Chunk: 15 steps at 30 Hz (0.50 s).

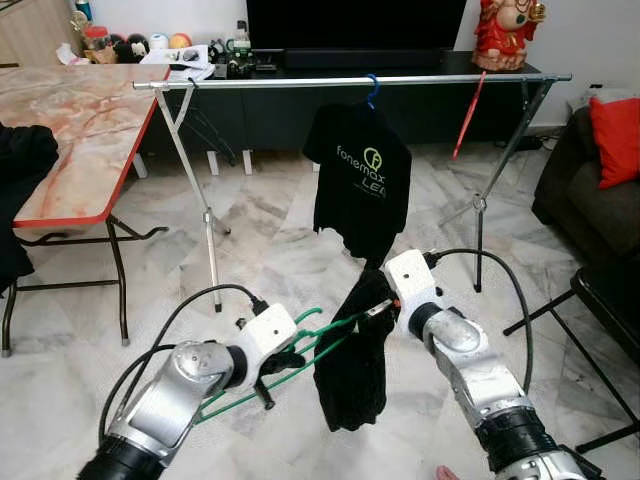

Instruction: Hang hanger

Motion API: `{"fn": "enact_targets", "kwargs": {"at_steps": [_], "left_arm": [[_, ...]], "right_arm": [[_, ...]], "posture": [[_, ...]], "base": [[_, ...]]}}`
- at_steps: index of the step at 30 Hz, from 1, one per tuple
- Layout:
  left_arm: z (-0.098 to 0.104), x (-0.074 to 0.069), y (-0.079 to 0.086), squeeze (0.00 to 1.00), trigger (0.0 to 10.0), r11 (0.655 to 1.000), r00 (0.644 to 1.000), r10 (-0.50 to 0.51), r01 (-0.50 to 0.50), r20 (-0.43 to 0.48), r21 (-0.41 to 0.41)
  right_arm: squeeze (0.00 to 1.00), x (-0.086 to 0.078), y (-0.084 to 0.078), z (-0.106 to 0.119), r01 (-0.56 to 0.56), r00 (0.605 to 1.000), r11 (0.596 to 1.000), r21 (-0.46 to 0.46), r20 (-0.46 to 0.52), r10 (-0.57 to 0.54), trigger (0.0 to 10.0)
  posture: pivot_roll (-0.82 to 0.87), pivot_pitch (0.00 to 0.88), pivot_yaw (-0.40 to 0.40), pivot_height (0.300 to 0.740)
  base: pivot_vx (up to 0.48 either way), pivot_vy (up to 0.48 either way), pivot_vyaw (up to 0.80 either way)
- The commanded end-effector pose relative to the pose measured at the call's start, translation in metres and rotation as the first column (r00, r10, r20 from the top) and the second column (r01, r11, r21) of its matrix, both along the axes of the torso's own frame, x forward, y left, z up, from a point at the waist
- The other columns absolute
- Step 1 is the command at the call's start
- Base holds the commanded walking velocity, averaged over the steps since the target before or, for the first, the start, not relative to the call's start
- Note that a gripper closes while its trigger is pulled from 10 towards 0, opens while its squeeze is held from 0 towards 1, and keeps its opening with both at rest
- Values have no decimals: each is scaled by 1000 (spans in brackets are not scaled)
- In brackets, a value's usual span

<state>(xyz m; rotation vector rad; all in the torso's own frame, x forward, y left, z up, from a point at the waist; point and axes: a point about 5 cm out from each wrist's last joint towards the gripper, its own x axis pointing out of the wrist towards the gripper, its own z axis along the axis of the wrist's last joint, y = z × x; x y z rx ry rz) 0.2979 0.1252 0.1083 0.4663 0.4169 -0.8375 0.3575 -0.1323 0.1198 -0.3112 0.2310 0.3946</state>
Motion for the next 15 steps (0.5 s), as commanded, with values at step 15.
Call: {"fn": "enact_targets", "kwargs": {"at_steps": [15], "left_arm": [[12, 6, 4, 0, 10000, 999, 998, 35, -33, 54, -40]], "right_arm": [[0, 2, -5, -3, 45, 999, 998, -36, -2, -45, 10000]], "posture": [[76, 91, -25, 740]], "base": [[0, 0, 0]]}}
